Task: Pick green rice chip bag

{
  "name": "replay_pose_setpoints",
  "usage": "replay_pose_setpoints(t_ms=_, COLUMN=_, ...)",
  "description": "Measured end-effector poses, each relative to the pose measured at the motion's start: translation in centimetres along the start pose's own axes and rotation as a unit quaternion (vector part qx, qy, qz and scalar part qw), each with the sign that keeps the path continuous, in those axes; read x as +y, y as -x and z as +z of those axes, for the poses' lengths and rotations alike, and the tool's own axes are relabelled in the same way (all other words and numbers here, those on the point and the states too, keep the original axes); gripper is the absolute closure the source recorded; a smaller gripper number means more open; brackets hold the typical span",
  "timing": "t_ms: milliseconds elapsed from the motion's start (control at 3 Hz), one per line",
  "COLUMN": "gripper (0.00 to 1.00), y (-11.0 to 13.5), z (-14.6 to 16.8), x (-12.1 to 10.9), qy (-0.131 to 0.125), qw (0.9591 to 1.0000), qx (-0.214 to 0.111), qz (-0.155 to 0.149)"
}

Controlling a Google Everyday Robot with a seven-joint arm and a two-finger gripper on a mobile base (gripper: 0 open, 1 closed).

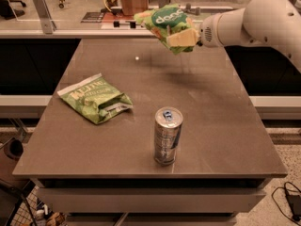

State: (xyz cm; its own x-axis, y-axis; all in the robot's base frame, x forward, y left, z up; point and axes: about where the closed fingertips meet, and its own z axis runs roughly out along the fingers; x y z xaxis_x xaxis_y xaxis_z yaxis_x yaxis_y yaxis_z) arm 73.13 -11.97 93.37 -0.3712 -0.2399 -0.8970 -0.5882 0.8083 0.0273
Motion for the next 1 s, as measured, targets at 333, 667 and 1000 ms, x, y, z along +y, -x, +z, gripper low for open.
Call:
replay_pose_setpoints(t_ms=333, gripper=1.00, y=1.7, z=-1.2, x=0.0, qy=0.006, qw=0.9998, qx=-0.014, qz=-0.014)
replay_pose_setpoints(t_ms=667, gripper=1.00, y=3.5, z=-2.3, x=0.3, qy=0.012, qw=0.9990, qx=-0.030, qz=-0.031)
replay_pose_setpoints(t_ms=1000, gripper=1.00, y=3.5, z=-2.3, x=0.3, qy=0.012, qw=0.9990, qx=-0.030, qz=-0.031)
